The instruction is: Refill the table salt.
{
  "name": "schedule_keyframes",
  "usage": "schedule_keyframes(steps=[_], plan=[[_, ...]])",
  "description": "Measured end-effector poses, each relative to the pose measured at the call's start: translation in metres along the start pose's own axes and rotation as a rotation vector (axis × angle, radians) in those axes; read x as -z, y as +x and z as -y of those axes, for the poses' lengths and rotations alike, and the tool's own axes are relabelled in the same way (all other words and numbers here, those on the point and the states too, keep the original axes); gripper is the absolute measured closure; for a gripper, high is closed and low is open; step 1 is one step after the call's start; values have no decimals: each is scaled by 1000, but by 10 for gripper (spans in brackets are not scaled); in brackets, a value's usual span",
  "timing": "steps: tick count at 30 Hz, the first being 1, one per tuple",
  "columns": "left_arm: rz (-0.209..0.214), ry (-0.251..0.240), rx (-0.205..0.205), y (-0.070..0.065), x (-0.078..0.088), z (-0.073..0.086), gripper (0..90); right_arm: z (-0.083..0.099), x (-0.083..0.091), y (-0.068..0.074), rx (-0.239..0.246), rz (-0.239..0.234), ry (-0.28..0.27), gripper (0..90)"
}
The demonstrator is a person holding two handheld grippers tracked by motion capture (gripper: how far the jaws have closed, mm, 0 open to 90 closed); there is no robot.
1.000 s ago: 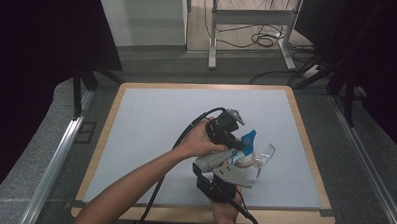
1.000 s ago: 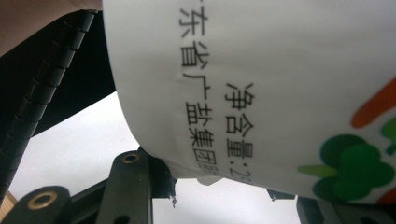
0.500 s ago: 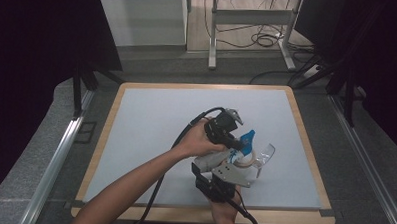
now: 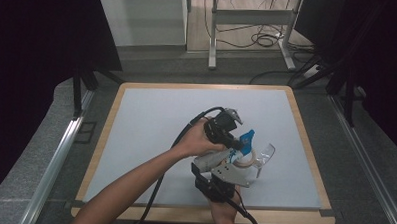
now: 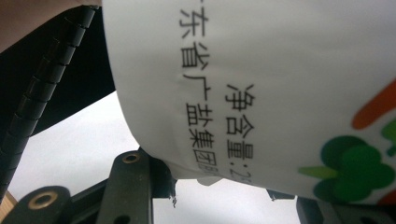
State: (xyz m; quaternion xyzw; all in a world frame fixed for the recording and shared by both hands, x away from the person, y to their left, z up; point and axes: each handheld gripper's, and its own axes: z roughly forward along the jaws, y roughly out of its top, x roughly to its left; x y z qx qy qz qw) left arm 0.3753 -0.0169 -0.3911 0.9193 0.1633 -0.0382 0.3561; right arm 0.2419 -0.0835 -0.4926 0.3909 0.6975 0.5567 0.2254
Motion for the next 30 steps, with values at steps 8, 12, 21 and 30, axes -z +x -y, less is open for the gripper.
schedule_keyframes(steps=[8,12,21,30], plan=[[9,-6,2,1,-1,0,900,-1,0,0,-7,0,-2,542],[17,-8,5,3,-1,0,900,-2,0,0,-2,4,-8,543],[34,0,-6,5,-1,-3,900,-3,-1,-1,2,16,-10,543],[38,9,-8,9,-1,0,900,-2,-7,2,11,31,-1,544]])
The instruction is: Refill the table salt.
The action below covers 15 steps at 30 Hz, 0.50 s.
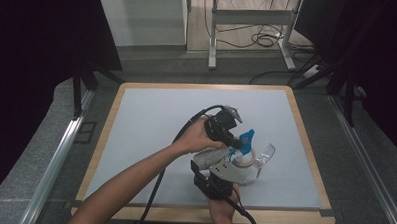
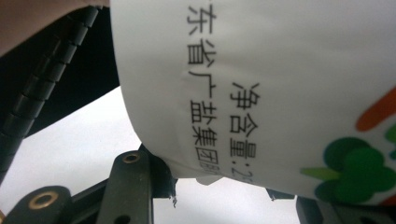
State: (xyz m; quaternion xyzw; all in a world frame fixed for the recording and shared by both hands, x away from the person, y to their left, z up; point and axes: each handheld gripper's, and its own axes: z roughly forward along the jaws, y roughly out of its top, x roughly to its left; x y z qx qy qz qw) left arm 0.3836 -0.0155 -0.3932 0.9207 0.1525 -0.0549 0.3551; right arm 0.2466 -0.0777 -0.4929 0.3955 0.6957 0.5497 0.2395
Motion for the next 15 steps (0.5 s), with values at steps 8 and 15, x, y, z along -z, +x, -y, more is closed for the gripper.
schedule_keyframes(steps=[8,15], plan=[[-11,8,-9,3,3,2,900,2,-6,2,26,12,6,545],[-23,16,-11,4,6,1,900,3,-11,4,33,24,9,546]])
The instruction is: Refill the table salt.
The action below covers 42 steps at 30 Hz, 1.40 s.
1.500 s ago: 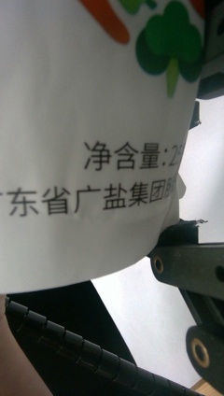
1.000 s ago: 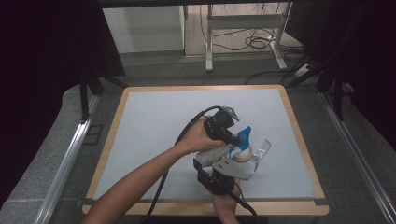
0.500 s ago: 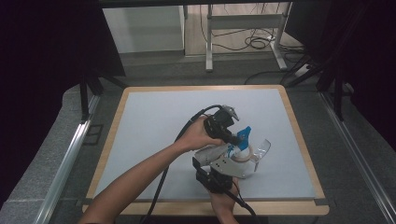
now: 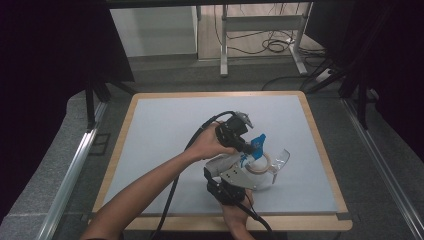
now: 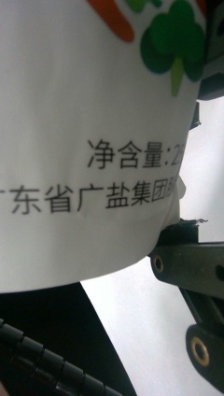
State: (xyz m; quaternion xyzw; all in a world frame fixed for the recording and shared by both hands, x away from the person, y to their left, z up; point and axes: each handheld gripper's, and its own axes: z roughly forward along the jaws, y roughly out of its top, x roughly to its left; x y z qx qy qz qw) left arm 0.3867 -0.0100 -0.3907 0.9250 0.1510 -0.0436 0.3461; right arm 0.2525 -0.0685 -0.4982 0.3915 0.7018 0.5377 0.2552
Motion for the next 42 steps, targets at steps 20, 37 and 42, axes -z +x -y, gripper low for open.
schedule_keyframes(steps=[20,37,42], plan=[[15,24,-29,-6,-4,-11,900,-8,5,-2,-32,19,-33,547],[16,36,-33,-7,-4,-13,900,-11,7,-2,-35,14,-42,548],[16,32,-26,-7,-5,-13,900,-11,6,-3,-36,16,-40,548]])
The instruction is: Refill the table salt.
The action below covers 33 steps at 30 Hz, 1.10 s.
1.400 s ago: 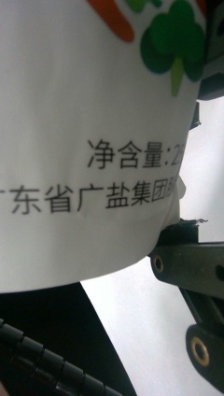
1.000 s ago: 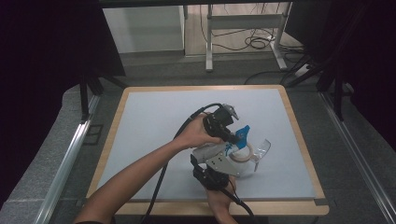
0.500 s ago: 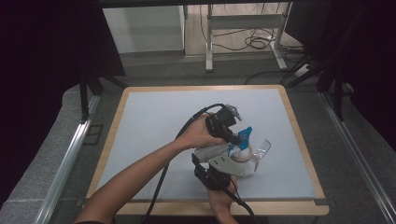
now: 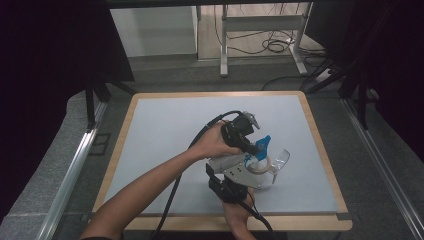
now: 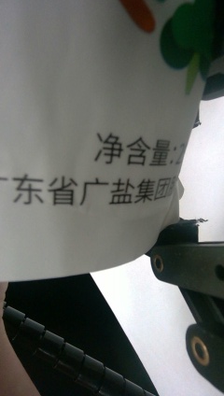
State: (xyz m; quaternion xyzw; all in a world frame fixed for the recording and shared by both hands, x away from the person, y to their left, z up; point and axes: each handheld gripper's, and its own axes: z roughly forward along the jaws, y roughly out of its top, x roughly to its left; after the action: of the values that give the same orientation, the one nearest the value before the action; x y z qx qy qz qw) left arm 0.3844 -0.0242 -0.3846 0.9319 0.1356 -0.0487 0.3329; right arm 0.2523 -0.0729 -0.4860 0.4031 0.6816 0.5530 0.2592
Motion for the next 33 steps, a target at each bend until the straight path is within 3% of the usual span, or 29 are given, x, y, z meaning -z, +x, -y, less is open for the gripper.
schedule_keyframes(steps=[33], plan=[[-8,15,-9,-3,3,-3,900,0,2,0,7,-3,-8,549]])
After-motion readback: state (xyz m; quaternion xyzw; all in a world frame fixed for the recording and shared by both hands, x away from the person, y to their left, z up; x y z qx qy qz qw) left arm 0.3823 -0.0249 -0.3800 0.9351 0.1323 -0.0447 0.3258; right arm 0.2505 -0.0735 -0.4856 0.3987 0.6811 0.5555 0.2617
